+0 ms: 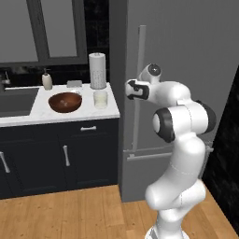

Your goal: Grab a lemon wedge from the fridge and one ice cube from the ice bowl, and put them in the glass of lemonade.

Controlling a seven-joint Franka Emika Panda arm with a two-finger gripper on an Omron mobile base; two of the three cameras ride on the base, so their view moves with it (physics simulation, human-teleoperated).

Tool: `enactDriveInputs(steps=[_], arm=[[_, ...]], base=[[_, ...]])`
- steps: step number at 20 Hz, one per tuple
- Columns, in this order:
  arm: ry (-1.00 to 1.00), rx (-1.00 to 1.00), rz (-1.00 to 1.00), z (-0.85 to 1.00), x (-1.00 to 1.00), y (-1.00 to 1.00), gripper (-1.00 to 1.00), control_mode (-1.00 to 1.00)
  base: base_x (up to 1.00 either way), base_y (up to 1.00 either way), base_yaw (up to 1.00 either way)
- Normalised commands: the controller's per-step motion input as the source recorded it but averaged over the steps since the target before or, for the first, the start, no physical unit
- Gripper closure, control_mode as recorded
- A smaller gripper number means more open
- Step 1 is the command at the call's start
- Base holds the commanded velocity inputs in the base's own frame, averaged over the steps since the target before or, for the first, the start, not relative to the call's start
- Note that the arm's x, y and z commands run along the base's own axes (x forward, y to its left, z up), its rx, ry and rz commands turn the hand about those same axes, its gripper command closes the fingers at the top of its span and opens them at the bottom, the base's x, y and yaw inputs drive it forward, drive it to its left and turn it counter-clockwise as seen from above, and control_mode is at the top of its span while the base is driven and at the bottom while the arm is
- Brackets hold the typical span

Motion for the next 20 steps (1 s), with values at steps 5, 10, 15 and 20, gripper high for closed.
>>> enactDriveInputs(steps=[5, 10, 15, 20], arm=[[-0.03, 0.00, 0.00, -0.14, 0.55, 0.00, -1.00, -1.00], [-0.02, 0.00, 0.00, -0.13, 0.46, 0.00, 1.00, -1.00], [0.00, 0.00, 0.00, -0.01, 0.06, 0.00, 1.00, -1.00], [0.00, 0.00, 0.00, 0.00, -0.08, 0.00, 1.00, -1.00]], base=[[0.00, 0.00, 0.00], [0.00, 0.00, 0.00], [0.00, 0.00, 0.00], [0.00, 0.00, 0.00]])
